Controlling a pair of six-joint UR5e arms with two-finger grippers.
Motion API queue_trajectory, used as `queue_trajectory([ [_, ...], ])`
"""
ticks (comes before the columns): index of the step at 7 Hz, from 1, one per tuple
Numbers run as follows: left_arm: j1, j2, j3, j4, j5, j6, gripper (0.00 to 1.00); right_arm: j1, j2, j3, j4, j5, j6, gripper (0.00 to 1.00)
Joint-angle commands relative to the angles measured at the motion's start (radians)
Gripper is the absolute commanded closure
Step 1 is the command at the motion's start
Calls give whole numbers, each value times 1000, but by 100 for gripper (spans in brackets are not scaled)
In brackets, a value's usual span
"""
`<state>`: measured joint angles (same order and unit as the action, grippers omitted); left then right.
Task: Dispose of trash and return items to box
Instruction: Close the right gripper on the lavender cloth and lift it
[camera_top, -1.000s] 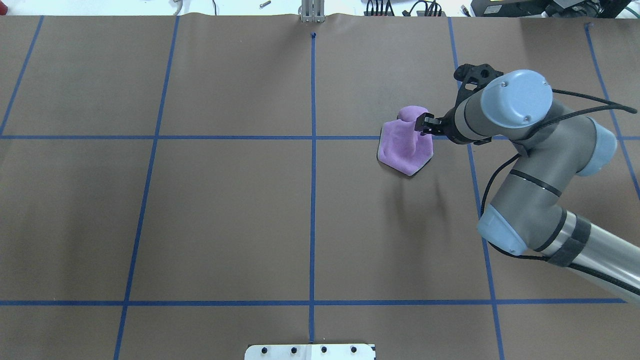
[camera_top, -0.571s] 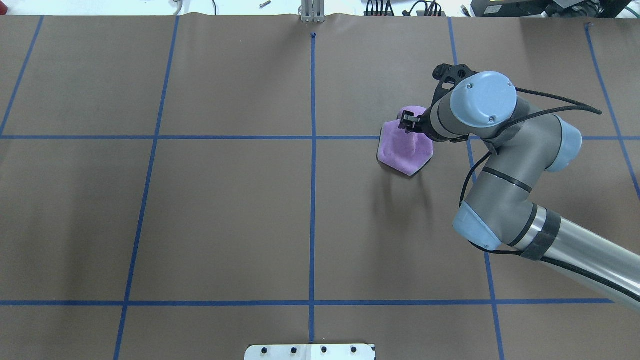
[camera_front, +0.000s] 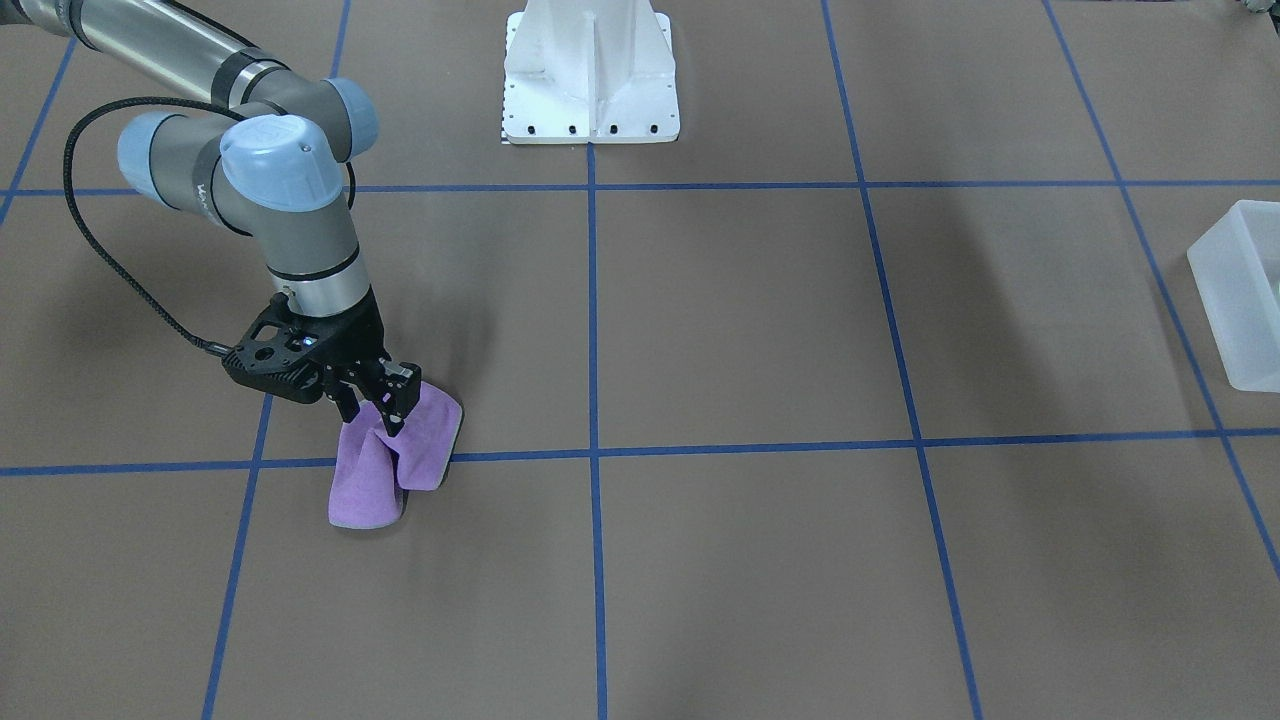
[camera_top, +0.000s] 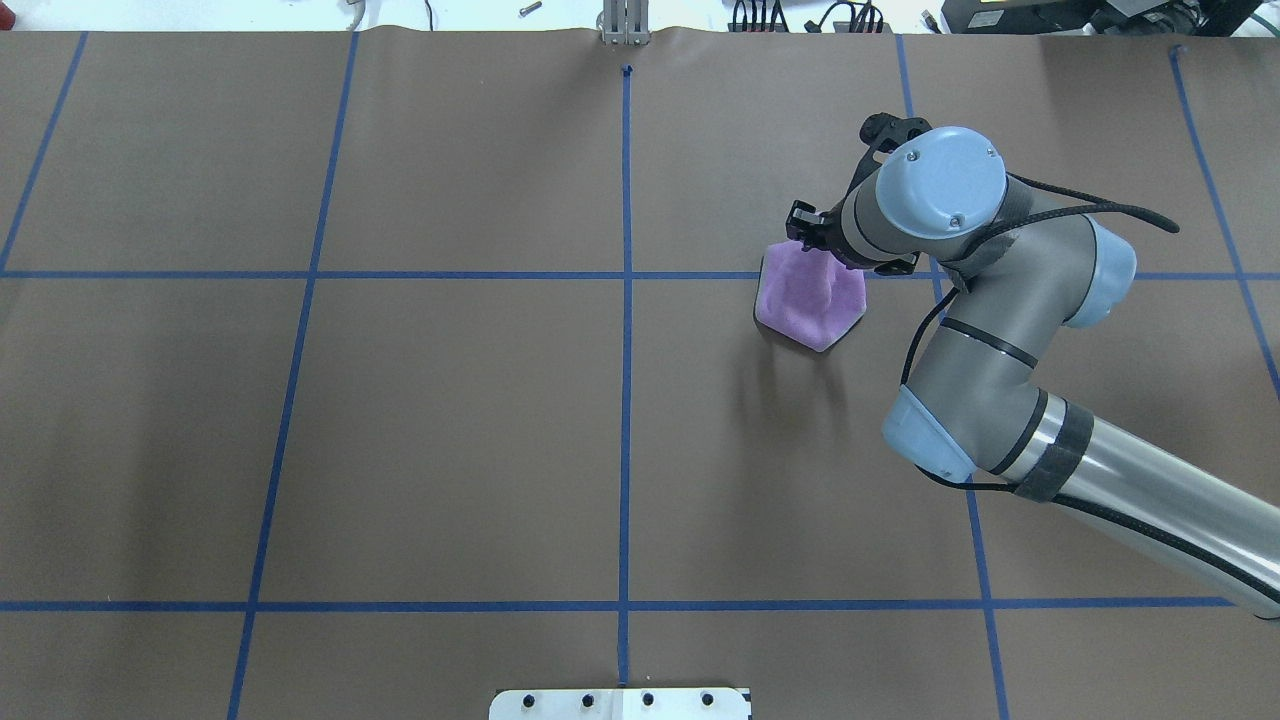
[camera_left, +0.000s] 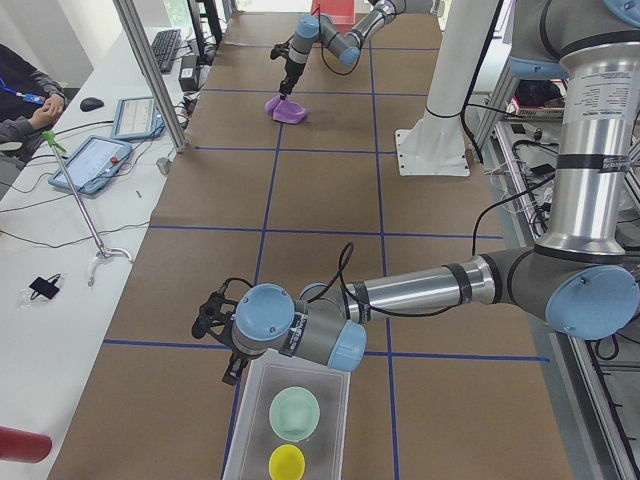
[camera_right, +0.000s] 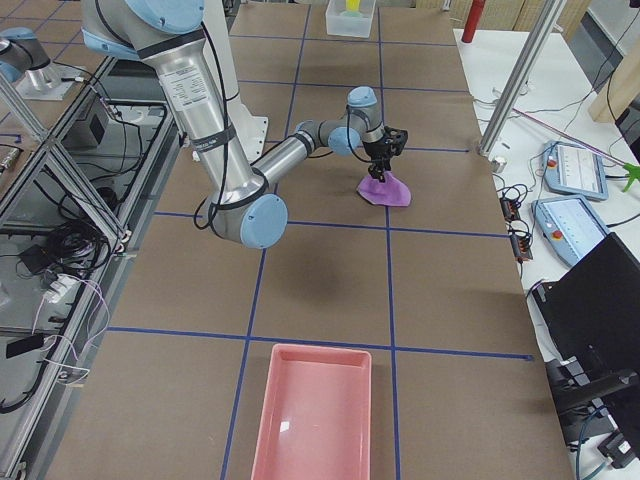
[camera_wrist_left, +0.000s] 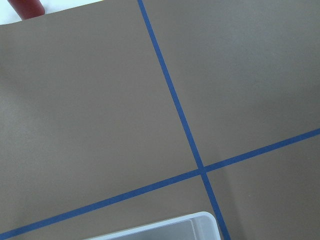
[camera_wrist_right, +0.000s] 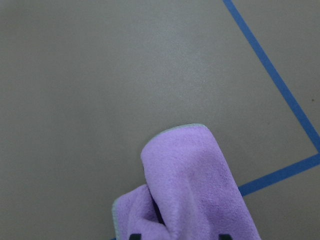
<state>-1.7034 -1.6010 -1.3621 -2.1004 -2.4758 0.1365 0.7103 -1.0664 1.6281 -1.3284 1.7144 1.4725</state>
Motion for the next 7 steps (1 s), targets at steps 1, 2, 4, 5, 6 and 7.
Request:
queue_trajectory([
  [1, -1, 3, 0, -1, 0, 0, 2, 3, 20, -28, 3, -7, -1, 47],
  [2, -1, 4, 0, -1, 0, 2, 2, 3, 20, -30, 3, -7, -1, 81],
  [4, -1, 6, 0, -1, 0, 0, 2, 6, 17, -16, 2, -1, -12, 100],
  [5, 2, 15, -2, 2, -2, 0, 2, 30, 13, 5, -9, 14, -30, 100],
  [6, 22, 15, 6, 32, 6, -2, 2, 81, 2, 18, -12, 69, -116, 100],
  [7, 28, 36, 0, 110, 32, 0, 2, 142, -13, 21, -12, 123, -218, 100],
])
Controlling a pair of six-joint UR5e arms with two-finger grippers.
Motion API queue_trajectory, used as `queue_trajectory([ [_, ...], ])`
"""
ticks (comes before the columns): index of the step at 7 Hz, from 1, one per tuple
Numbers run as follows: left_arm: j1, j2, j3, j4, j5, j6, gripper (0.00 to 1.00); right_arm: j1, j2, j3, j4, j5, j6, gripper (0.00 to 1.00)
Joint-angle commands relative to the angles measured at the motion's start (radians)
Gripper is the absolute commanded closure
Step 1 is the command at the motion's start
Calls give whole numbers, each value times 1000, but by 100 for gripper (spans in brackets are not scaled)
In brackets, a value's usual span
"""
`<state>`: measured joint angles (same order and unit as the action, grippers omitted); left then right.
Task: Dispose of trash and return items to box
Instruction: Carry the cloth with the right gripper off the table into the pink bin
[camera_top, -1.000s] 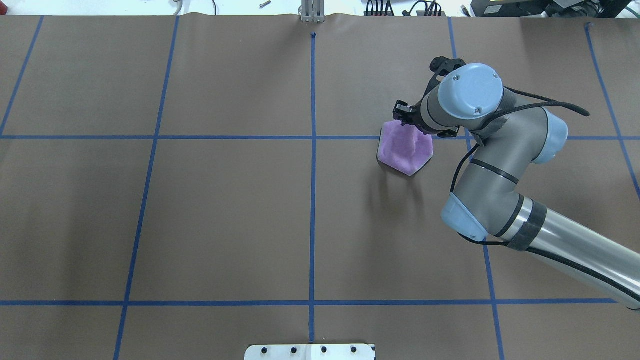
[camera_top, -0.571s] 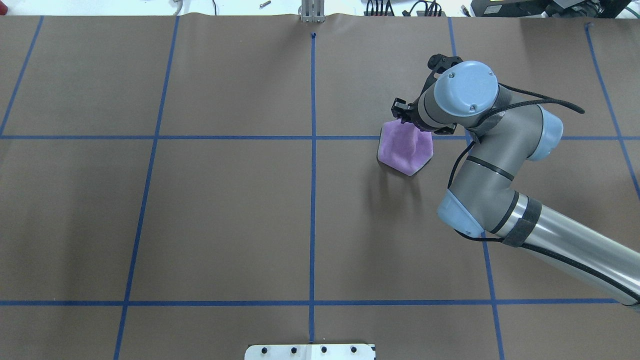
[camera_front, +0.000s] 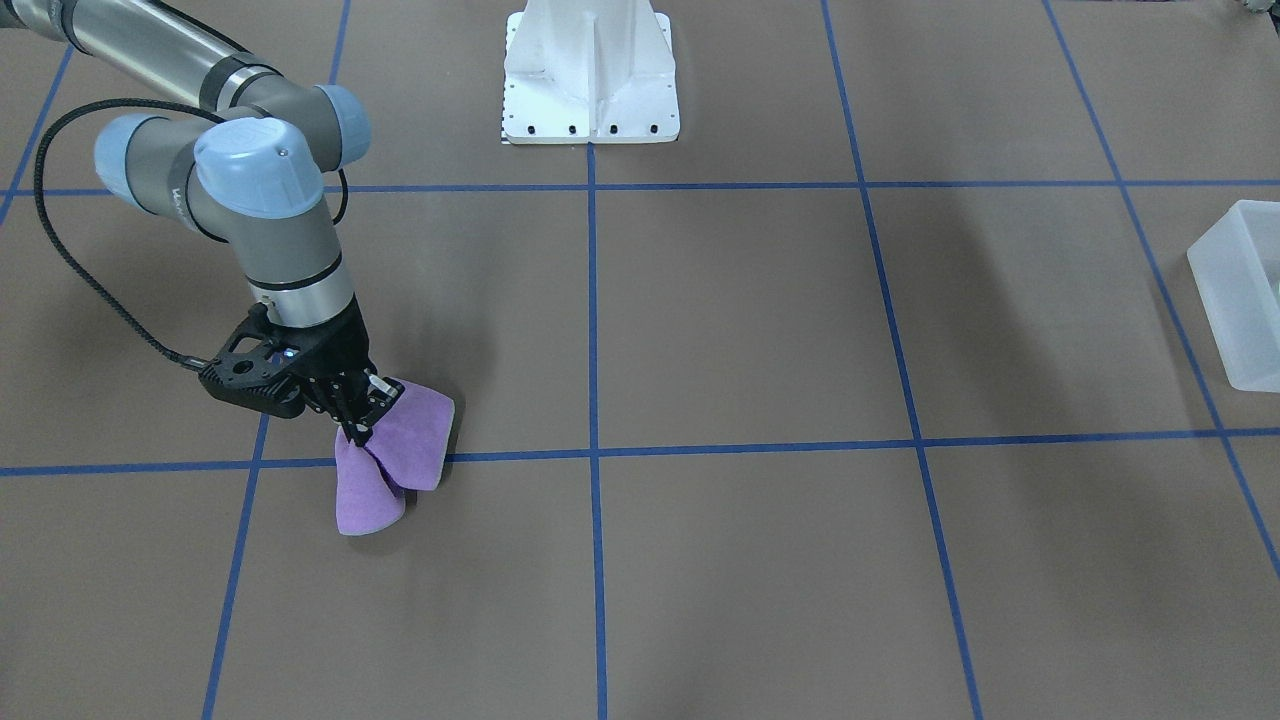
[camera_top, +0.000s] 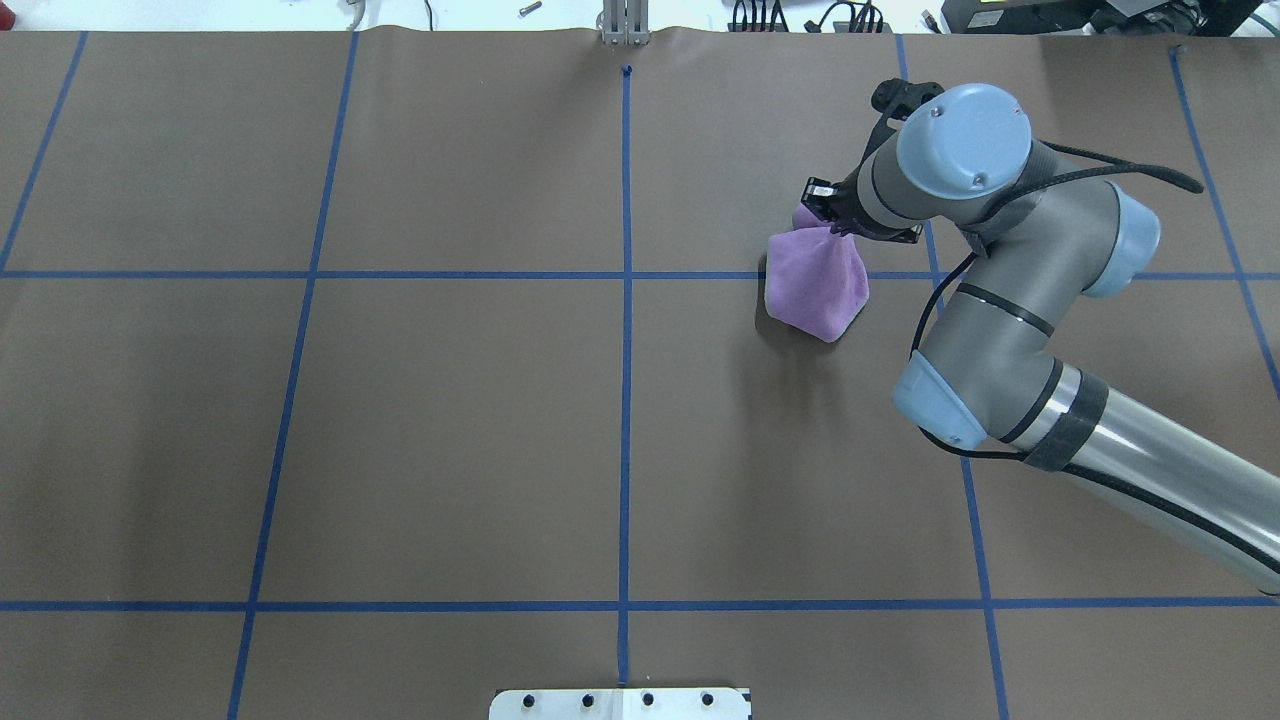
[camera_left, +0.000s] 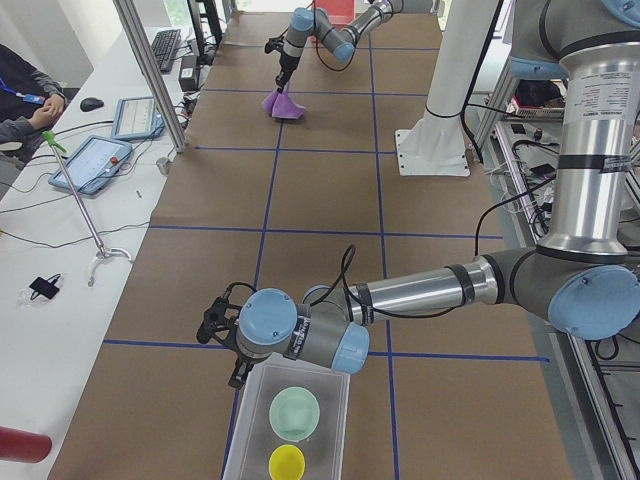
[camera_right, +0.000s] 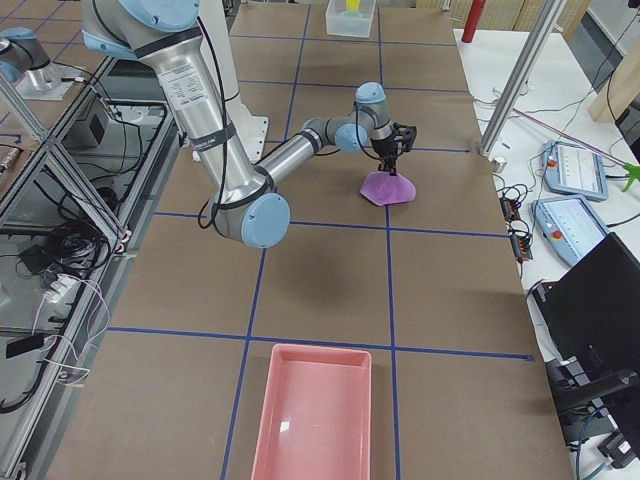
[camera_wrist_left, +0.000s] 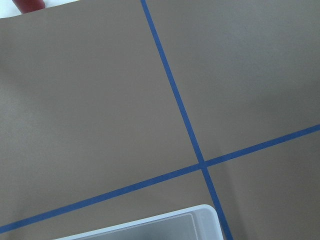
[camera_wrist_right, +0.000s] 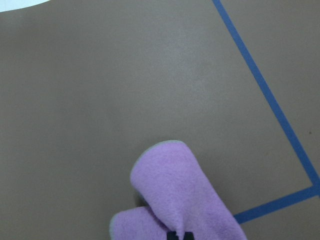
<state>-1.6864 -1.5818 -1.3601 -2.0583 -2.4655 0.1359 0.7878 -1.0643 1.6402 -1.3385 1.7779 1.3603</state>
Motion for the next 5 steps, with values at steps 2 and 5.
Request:
queue_trajectory([
  [2, 14, 71, -10, 157, 46, -4, 2, 209, -63, 33, -4, 202, -347, 100],
  [5, 49, 227, -260, 366, 62, 1, 2, 468, -207, 58, -4, 419, -718, 100],
])
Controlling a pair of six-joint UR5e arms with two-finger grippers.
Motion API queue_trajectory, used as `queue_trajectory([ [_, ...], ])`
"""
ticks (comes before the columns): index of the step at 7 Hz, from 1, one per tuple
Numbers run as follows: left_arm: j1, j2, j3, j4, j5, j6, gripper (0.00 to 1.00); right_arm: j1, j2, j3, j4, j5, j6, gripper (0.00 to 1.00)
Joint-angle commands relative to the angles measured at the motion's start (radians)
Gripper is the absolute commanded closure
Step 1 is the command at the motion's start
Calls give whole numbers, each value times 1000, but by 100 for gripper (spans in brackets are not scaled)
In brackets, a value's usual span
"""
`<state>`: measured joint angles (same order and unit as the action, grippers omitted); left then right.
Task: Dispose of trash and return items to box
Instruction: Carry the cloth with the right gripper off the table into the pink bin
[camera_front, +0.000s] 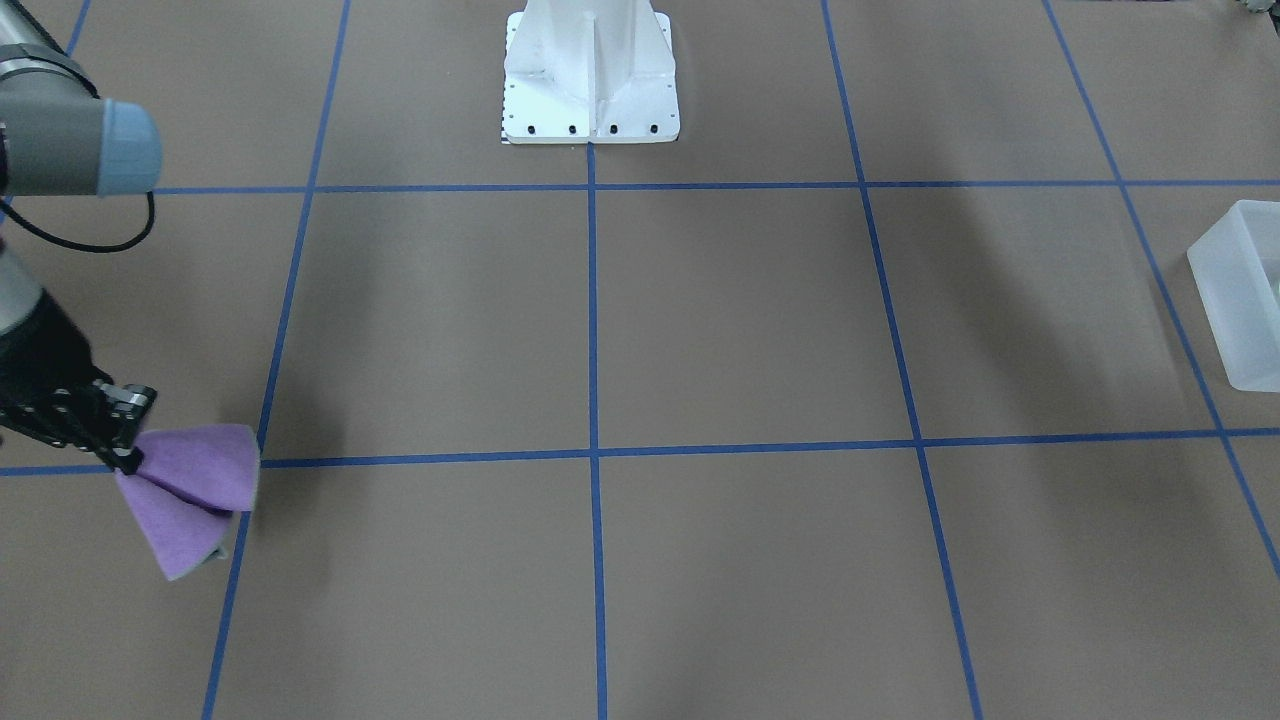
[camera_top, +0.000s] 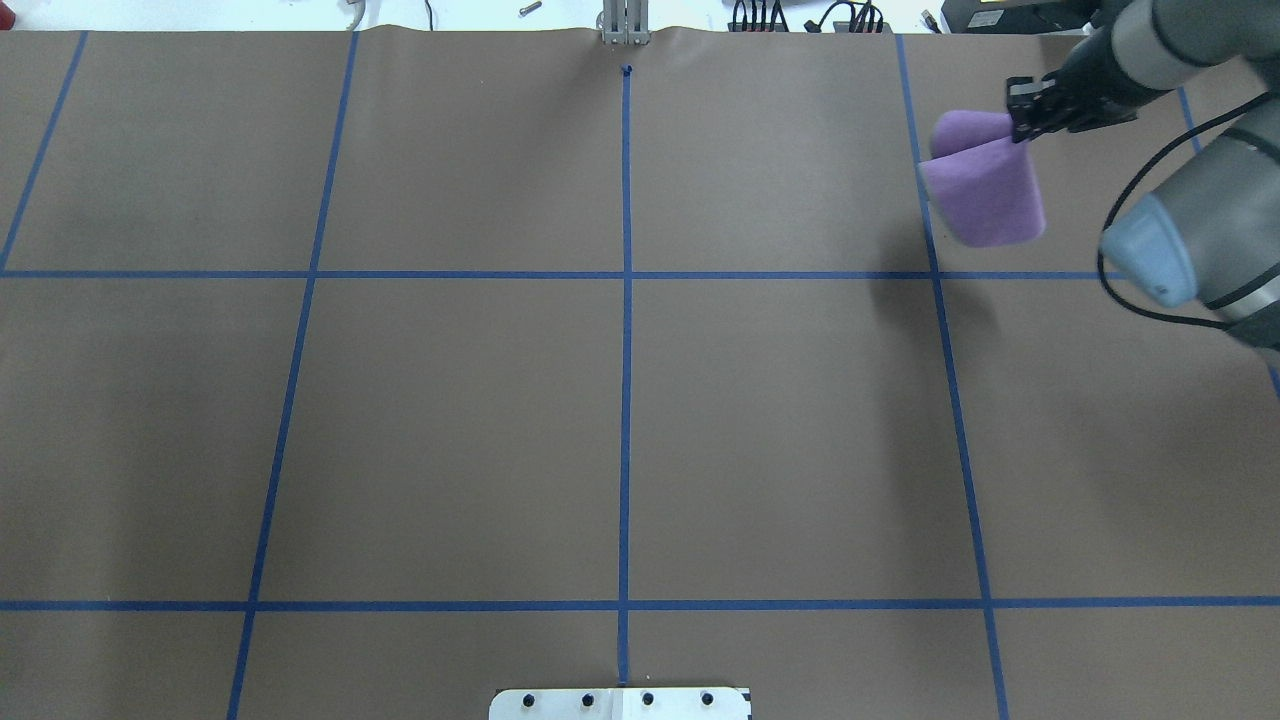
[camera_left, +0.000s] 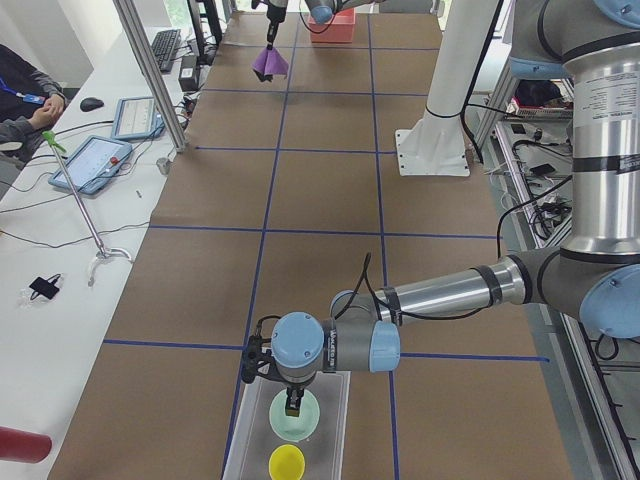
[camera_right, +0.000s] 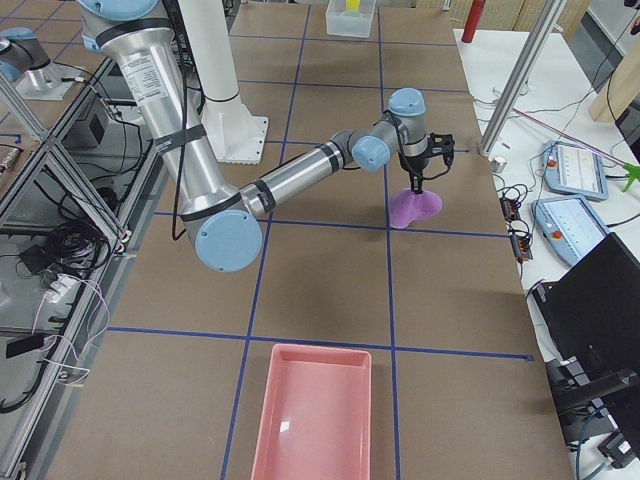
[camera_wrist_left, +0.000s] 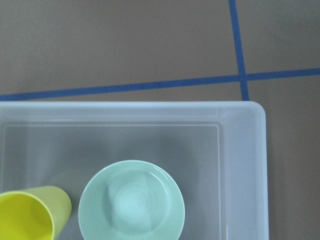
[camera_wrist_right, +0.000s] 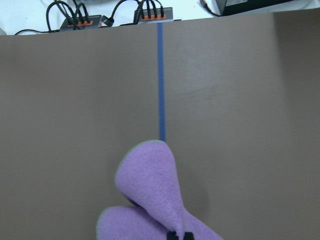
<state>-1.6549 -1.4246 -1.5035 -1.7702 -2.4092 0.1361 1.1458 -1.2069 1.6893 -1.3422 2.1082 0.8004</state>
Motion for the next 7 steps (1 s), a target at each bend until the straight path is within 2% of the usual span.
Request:
queue_trajectory([
  [1, 42, 110, -220, 160, 34, 0, 2, 215, -141, 6, 0, 158, -335, 100],
  [3, 41, 134, -360, 305, 64, 0, 2, 426, -270, -3, -49, 245, -648, 100],
  [4, 43, 133, -369, 311, 64, -1, 2, 524, -282, -5, -181, 253, -854, 100],
  [5, 44, 128, -379, 311, 64, -1, 2, 619, -292, -11, -318, 242, -1068, 100],
  [6, 43, 133, -403, 313, 65, 0, 2, 688, -351, -8, -362, 230, -1213, 100],
  [7, 44, 133, -417, 313, 64, -1, 2, 699, -452, 7, -339, 201, -1253, 100],
])
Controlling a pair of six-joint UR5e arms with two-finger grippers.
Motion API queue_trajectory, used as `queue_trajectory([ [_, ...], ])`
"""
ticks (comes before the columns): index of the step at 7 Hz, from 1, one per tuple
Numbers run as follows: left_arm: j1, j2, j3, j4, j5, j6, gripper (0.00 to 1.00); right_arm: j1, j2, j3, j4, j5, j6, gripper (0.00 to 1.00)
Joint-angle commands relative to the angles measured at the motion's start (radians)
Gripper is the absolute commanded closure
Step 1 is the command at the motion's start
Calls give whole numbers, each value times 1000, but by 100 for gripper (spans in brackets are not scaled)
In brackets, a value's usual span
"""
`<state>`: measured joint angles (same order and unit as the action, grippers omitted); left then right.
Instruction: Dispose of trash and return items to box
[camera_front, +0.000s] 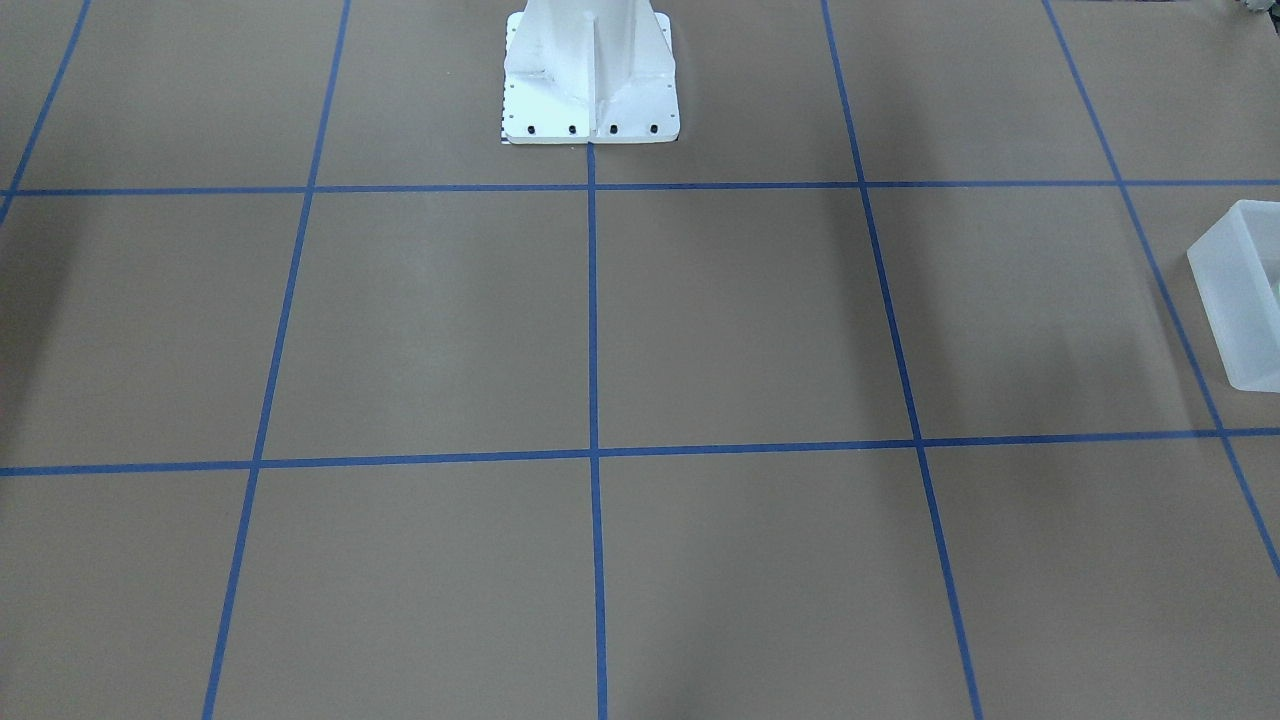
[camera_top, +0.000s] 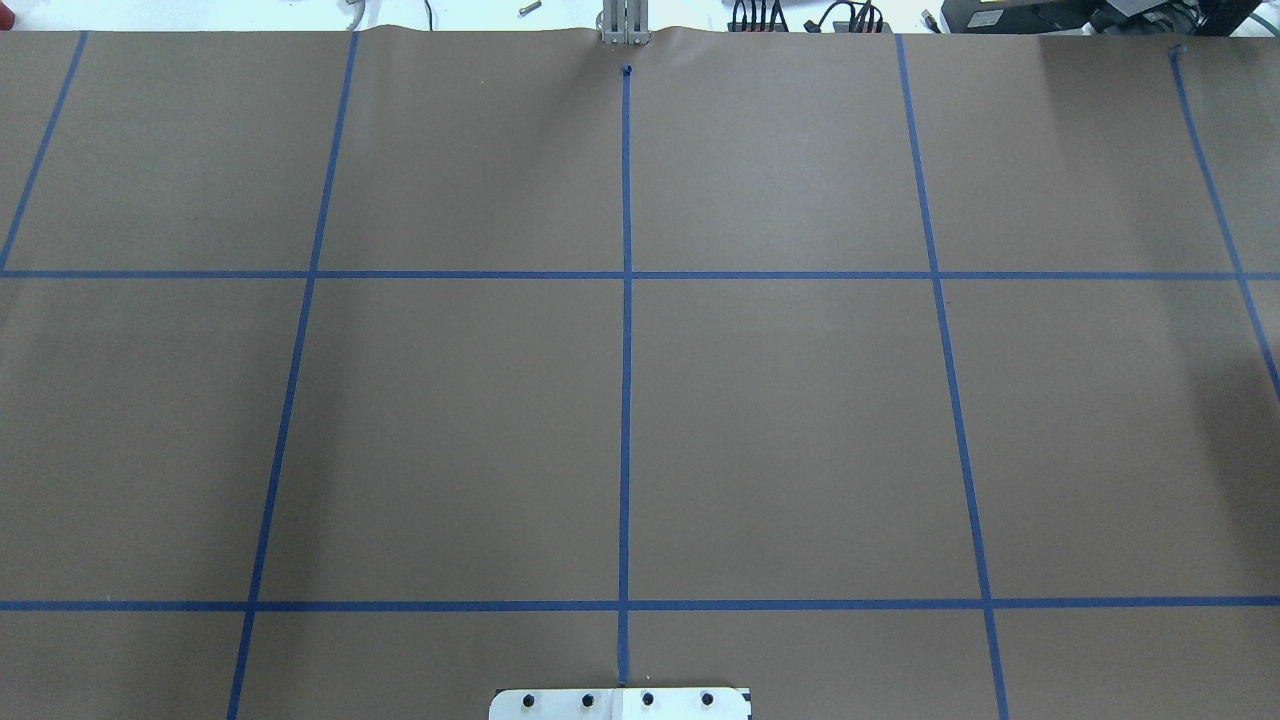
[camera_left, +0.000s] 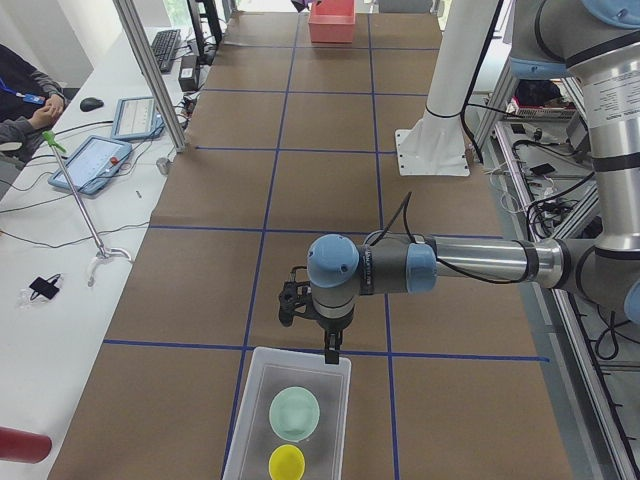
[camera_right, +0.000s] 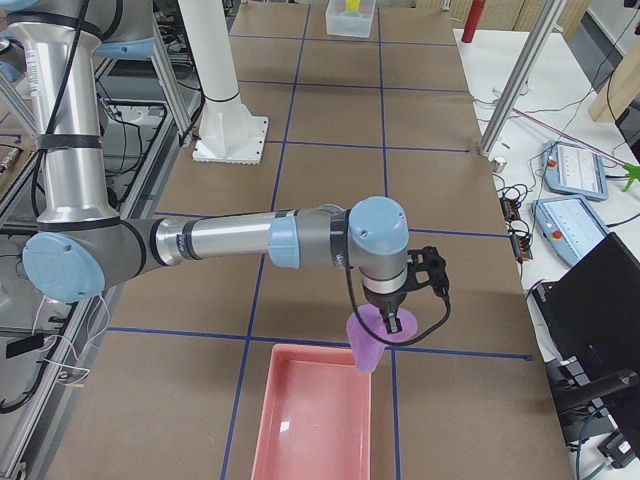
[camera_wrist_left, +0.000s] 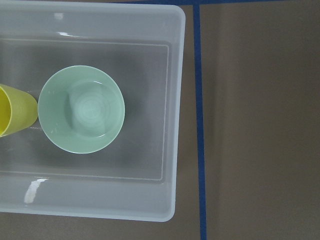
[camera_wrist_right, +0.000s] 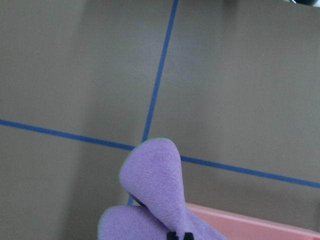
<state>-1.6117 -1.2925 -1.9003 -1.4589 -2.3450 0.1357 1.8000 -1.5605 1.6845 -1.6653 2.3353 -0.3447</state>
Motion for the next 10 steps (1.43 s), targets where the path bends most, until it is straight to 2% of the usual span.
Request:
queue_trajectory([
  [1, 6, -4, -22, 2, 1, -1, 2, 44, -172, 9, 49, -72, -103, 100],
  [2, 6, -7, -22, 0, 1, -1, 2, 42, -218, 3, 80, -71, -94, 100],
  [3, 4, 1, -22, 2, 1, -1, 2, 39, -236, -29, 99, -68, -102, 1],
  [6, 4, 22, -19, 0, 3, -1, 2, -2, -168, -29, 110, -11, 82, 0],
  [7, 4, 24, -19, 0, 1, -1, 2, -2, -173, -26, 119, -22, 73, 0],
  [9, 4, 24, -16, 0, 3, -1, 2, -5, -187, -84, 120, 15, 85, 0],
  [10, 4, 25, -14, 2, 1, 1, 2, -48, -167, -47, 131, 66, 107, 0],
])
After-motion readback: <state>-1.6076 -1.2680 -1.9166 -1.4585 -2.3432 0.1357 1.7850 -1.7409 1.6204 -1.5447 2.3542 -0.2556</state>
